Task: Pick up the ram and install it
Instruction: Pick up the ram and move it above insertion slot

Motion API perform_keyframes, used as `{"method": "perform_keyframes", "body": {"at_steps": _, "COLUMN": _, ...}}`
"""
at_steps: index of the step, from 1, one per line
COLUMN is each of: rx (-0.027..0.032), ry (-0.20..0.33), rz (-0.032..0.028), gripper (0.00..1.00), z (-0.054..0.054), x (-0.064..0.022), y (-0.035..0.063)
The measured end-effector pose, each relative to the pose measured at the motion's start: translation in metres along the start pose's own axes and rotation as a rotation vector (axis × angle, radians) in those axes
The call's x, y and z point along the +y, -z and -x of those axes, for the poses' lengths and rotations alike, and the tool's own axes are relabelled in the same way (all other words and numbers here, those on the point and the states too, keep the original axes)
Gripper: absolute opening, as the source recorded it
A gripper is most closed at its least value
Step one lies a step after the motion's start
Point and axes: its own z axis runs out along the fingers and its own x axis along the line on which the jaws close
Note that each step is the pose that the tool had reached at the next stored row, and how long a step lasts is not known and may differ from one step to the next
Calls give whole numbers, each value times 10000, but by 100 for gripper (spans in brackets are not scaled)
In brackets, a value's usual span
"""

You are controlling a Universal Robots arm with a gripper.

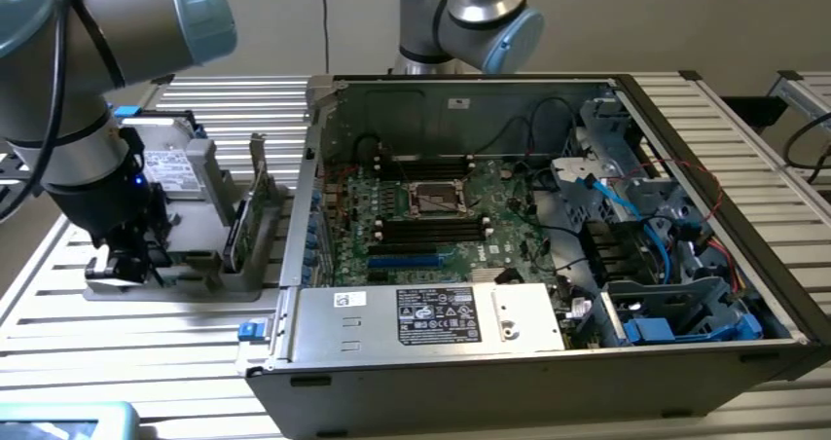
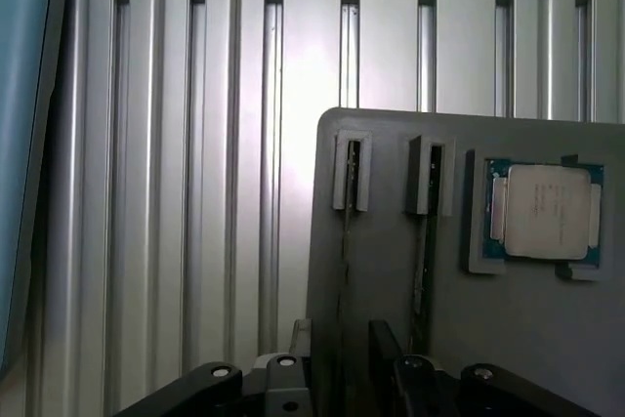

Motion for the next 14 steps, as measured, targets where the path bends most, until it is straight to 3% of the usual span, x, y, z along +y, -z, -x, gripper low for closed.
{"method": "perform_keyframes", "body": {"at_steps": 12, "rx": -3, "ry": -2, "rz": 44, "gripper": 36, "z": 1, "x": -3, "y": -101}}
{"method": "perform_keyframes", "body": {"at_steps": 14, "rx": -27, "ry": -1, "rz": 42, "gripper": 28, "z": 2, "x": -4, "y": -103}}
